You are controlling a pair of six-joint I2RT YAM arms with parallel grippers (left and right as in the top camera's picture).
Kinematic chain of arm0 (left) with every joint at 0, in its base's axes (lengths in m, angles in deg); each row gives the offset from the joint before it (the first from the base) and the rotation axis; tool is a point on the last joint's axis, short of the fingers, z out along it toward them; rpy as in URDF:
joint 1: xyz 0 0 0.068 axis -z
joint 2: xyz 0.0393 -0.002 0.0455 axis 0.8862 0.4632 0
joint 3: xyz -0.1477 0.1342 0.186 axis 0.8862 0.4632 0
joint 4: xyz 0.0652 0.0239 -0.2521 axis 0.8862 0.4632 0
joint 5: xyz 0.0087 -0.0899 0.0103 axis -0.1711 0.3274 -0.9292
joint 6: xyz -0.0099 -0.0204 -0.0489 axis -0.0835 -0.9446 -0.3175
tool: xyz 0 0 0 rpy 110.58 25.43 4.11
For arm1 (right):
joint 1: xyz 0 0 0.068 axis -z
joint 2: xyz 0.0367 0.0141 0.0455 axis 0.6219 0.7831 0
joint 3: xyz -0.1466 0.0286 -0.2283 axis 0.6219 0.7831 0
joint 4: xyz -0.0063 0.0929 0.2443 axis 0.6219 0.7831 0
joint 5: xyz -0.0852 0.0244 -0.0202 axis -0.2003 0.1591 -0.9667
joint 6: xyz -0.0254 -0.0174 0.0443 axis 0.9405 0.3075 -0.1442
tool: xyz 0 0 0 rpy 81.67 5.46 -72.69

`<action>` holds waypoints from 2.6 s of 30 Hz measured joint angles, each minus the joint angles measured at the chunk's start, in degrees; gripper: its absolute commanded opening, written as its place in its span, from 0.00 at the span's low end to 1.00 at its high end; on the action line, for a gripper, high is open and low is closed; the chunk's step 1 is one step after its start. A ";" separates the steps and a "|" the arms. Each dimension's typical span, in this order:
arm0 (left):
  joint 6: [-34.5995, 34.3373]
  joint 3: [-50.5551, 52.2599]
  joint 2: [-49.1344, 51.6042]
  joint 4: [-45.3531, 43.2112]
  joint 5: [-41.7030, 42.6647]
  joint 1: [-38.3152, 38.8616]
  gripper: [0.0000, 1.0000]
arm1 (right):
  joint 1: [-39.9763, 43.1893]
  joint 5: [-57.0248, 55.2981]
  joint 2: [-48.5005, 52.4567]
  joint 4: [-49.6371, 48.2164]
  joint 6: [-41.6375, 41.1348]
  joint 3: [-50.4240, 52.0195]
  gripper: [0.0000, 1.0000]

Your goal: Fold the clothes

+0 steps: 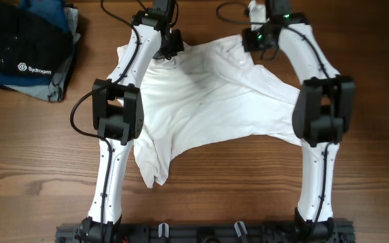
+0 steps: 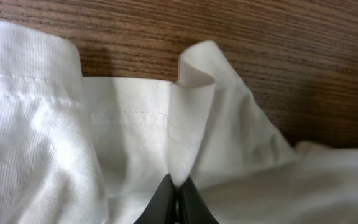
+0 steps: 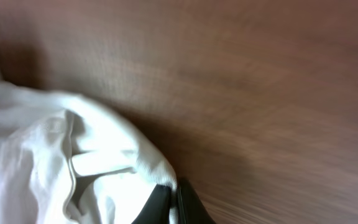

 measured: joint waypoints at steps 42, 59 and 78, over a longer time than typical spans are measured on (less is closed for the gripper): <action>-0.94 0.00 0.00 1.79 -3.85 -1.62 0.04 | -7.67 11.23 2.97 12.94 -3.32 -0.52 0.72; -0.94 0.00 0.00 2.12 -3.85 -1.62 0.04 | -7.67 12.46 3.23 15.21 -2.62 -8.39 0.75; -0.94 0.00 0.00 2.49 -3.82 -1.62 0.04 | -7.67 12.28 4.85 16.22 -1.70 -11.80 0.75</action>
